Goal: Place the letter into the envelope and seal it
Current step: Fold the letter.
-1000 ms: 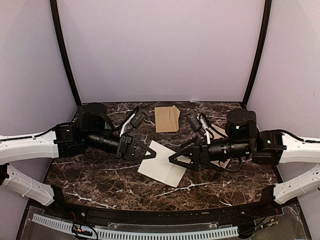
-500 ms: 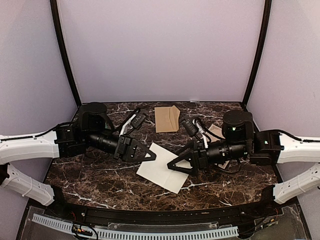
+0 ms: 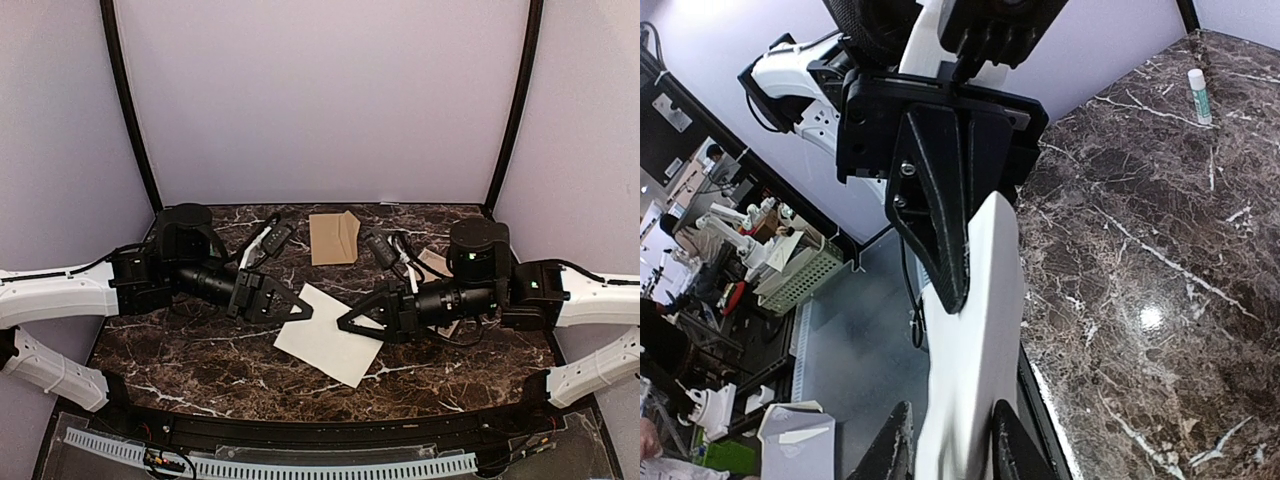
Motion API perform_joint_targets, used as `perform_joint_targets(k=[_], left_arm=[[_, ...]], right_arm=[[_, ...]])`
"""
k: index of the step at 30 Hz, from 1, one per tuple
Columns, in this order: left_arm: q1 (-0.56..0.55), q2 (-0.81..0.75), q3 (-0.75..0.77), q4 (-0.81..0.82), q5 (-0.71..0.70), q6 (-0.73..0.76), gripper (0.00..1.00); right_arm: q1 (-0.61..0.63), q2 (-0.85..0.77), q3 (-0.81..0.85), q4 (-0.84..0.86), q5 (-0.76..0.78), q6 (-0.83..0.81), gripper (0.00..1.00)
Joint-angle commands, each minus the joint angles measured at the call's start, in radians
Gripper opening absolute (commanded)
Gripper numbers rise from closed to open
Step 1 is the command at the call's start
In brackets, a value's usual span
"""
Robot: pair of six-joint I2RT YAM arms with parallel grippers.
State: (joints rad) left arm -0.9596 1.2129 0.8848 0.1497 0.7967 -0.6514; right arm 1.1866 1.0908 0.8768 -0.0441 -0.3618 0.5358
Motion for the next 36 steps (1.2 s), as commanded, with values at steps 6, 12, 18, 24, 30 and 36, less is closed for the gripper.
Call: perform_joint_targets(k=[6,12,18,24,30,36], left_arm=[[0.001,-0.012,-0.003,0.025,-0.008,0.002,0.0],[0.001,-0.022,0.001,0.005,-0.062,0.01,0.16],[0.008,-0.122,0.014,-0.129,-0.369,0.092,0.54],[0.028,-0.211,-0.036,-0.09,-0.389,0.091,0.79],[0.025,-0.131,0.001,-0.045,-0.215,0.089,0.85],[0.01,-0.079,0.023,0.027,-0.092,0.093,0.88]], right_arm=[[0.009,-0.005,-0.014,0.077,0.051,0.023,0.0],[0.009,-0.025,-0.032,0.07,0.089,0.032,0.0],[0.004,-0.052,-0.047,0.06,0.119,0.037,0.0],[-0.021,-0.041,-0.029,0.056,0.039,0.029,0.0],[-0.022,-0.002,-0.01,0.086,-0.049,0.035,0.0],[-0.023,0.024,-0.003,0.129,-0.114,0.071,0.0]])
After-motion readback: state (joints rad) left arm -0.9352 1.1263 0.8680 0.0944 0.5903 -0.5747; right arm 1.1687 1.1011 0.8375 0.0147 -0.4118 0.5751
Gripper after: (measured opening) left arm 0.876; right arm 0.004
